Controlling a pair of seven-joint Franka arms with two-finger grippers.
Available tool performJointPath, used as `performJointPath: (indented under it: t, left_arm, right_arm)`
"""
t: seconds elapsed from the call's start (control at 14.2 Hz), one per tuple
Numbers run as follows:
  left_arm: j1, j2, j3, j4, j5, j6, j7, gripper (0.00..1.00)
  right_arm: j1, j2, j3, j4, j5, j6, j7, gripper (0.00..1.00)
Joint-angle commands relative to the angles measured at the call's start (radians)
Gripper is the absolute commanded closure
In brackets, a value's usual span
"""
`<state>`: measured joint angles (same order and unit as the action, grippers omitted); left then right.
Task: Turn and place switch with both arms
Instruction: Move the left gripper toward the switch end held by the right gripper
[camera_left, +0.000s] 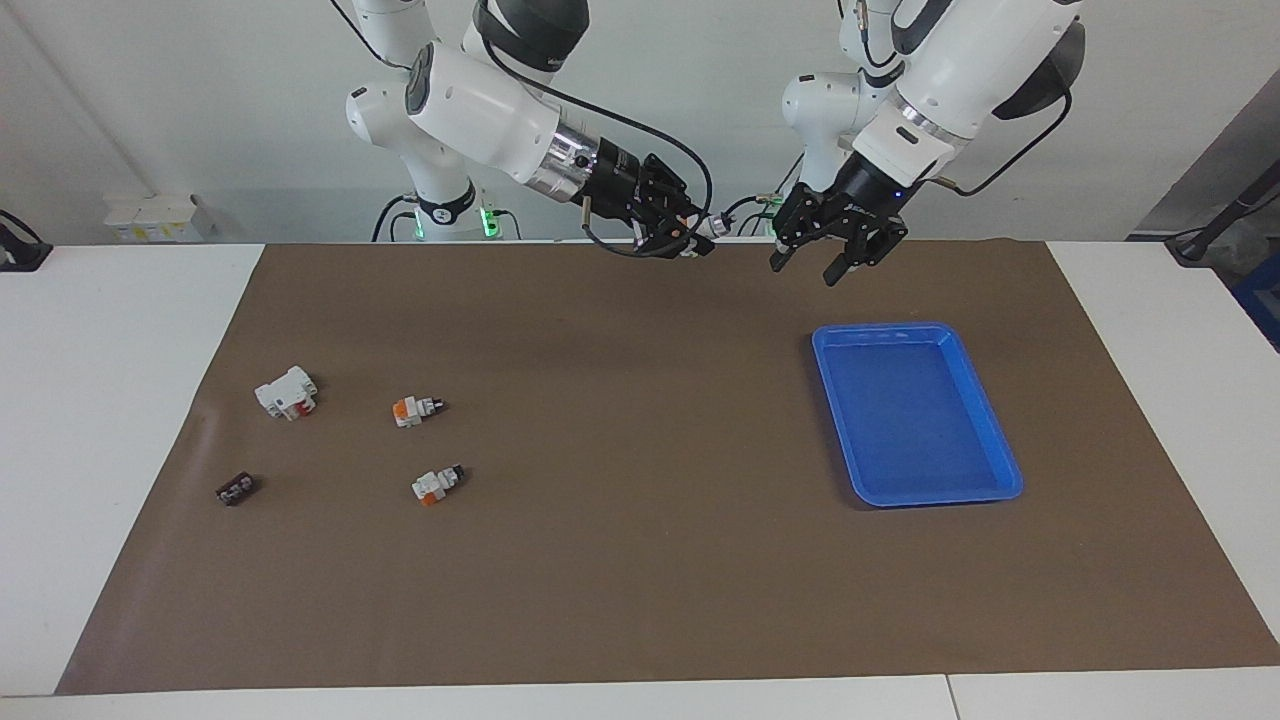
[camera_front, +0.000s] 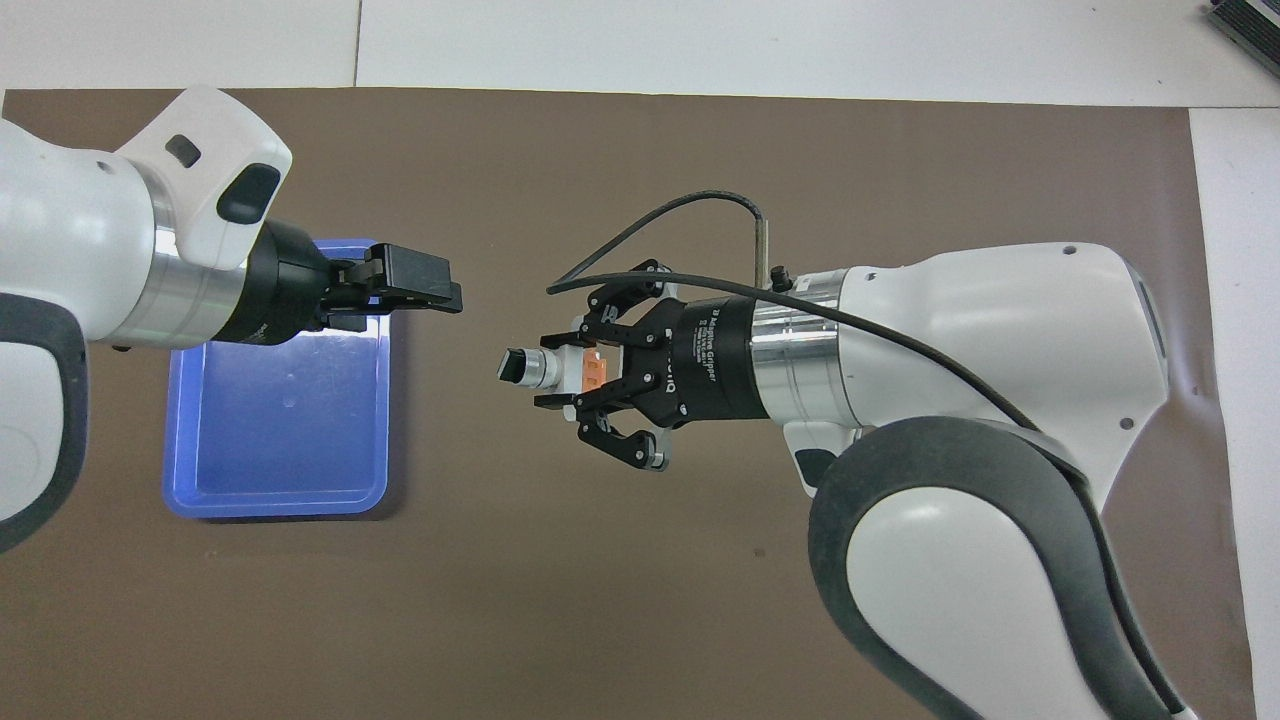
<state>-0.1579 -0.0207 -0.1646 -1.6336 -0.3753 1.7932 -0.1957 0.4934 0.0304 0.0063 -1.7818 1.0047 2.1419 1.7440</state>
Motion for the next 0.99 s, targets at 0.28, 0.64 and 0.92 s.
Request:
performJointPath:
  t: [0.28, 0.64, 0.92]
  left_arm:
    - [-0.014, -0.036, 0.008, -0.018, -0.117, -0.064, 0.257, 0.59]
    - [0.015, -0.044, 0.030, -0.020, -0.272, -0.112, 0.448, 0.64]
    - [0.093, -0.059, 0.030, -0.032, -0.422, -0.187, 0.629, 0.63]
  right_arm:
    - [-0.006, 0.002, 0.001, 0.007, -0.011, -0.007, -0.011, 1.00]
    - [-0.007, 0.002, 0.001, 0.007, -0.011, -0.010, -0.011, 1.00]
    - [-0.007, 0.003, 0.001, 0.007, -0.011, -0.010, -0.012, 1.00]
